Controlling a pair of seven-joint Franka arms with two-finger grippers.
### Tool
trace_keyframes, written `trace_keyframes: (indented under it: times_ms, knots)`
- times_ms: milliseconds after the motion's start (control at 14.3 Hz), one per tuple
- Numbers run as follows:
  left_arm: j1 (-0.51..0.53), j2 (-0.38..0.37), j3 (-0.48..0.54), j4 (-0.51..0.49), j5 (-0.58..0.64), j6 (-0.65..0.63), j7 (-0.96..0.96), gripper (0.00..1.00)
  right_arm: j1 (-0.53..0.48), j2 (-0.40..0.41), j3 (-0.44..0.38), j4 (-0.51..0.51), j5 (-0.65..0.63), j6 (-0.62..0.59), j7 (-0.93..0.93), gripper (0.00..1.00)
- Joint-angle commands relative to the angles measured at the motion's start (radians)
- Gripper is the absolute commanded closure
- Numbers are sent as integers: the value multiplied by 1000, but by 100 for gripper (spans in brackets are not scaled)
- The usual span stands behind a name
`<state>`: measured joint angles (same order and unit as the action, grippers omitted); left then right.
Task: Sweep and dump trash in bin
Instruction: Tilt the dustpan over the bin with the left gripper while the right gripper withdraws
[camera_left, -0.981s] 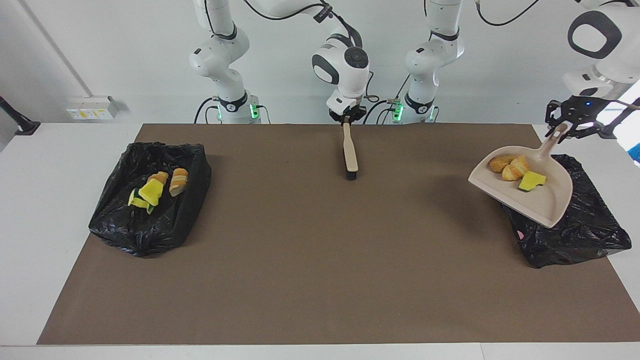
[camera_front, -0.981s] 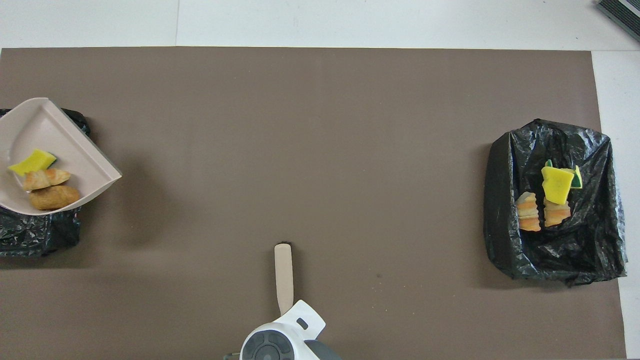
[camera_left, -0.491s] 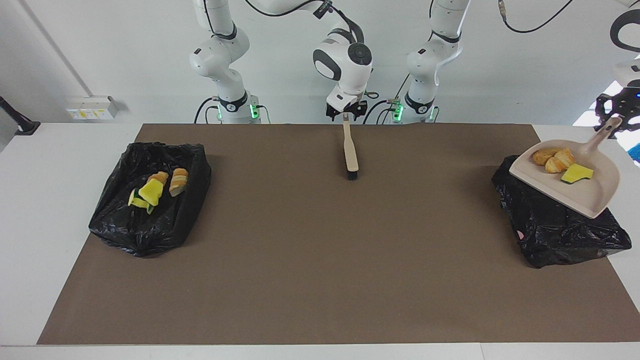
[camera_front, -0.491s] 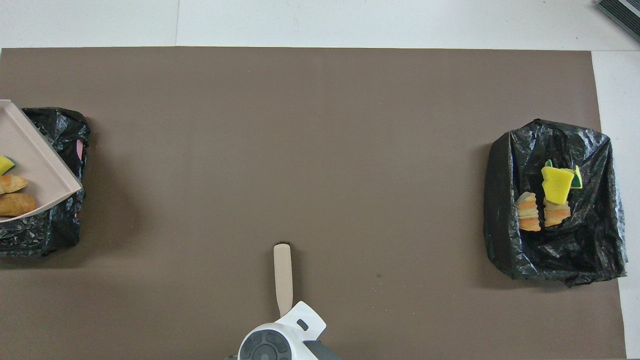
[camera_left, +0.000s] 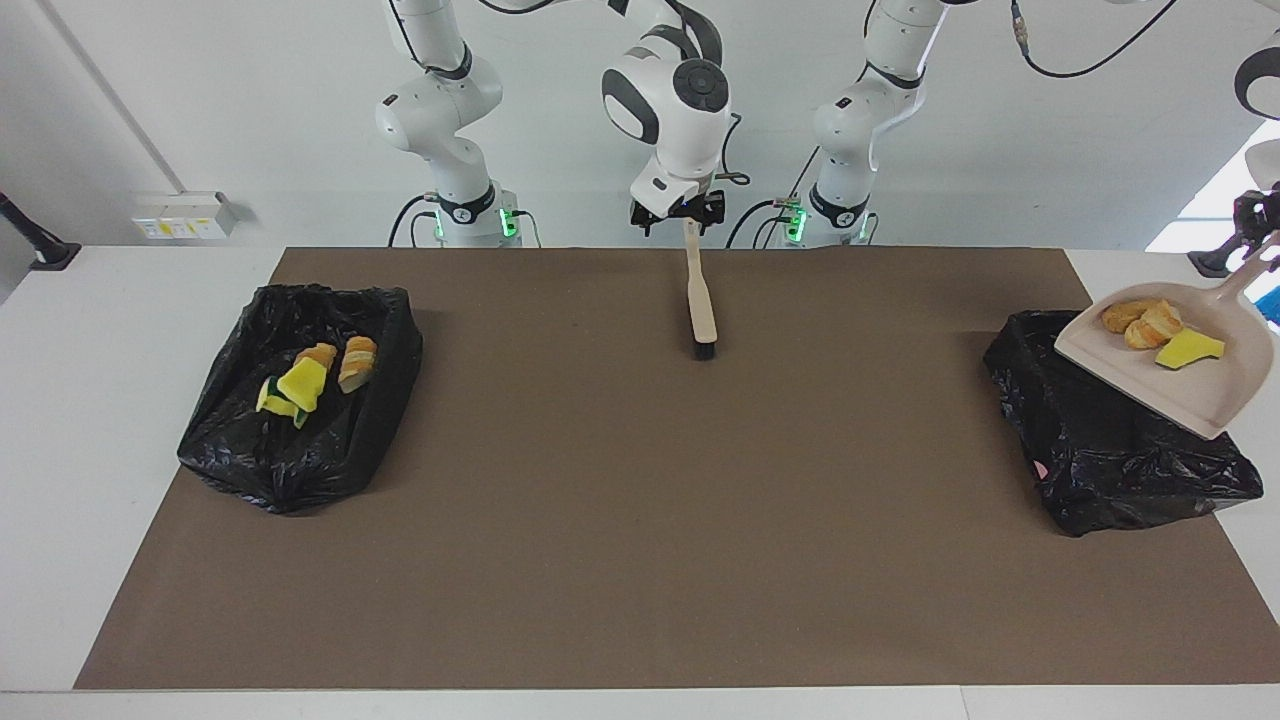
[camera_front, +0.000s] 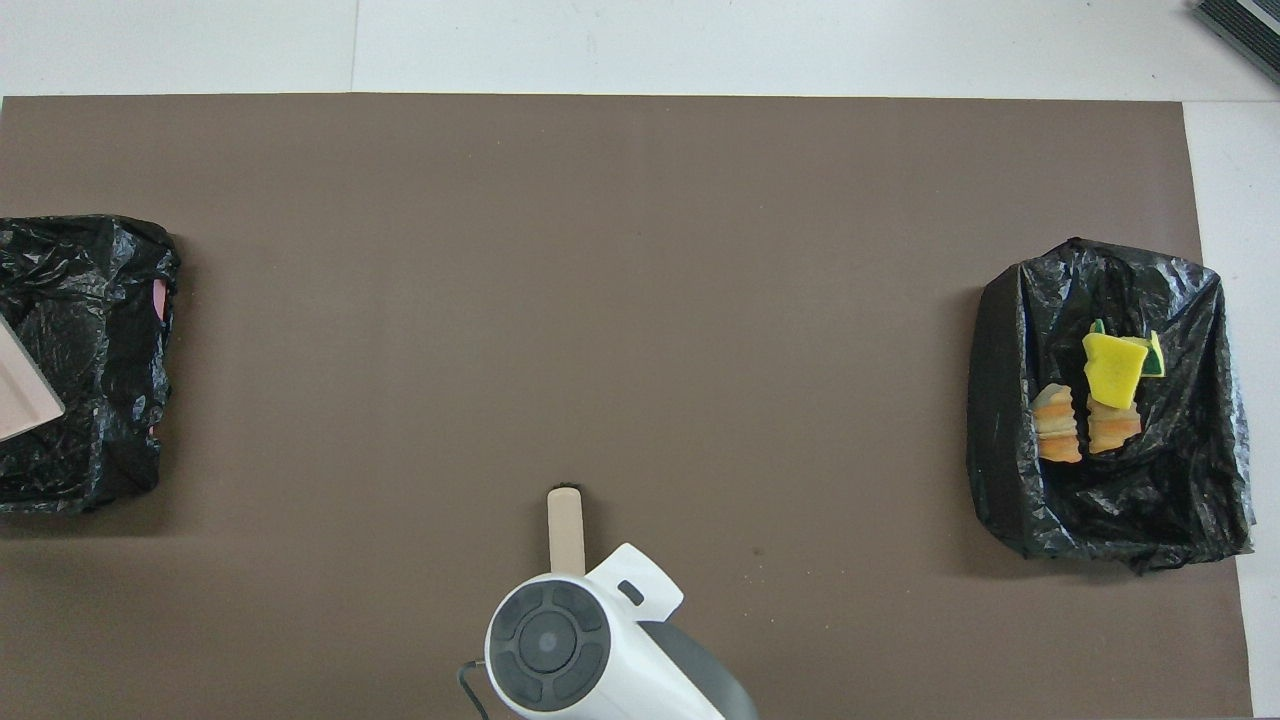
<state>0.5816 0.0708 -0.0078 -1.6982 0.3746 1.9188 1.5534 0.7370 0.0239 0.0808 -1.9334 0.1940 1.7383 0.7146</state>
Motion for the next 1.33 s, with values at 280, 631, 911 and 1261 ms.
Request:
trace_keyframes:
  times_ms: [280,631,911,1261]
  knots:
    - [-66,46,-3,32,259,57,-4,100,-229,-4,5,275,-99,-250,-335,0]
    - [-176,76,-5,83,444,31,-4,100,-393,-4,2,358,-159,-307,-653,0]
    - [-258,83,-5,87,634,8,-4,100,-496,-4,-27,404,-171,-327,-803,0]
    - [-353,89,-6,101,797,-66,-39,100,-596,-9,-36,404,-212,-313,-843,0]
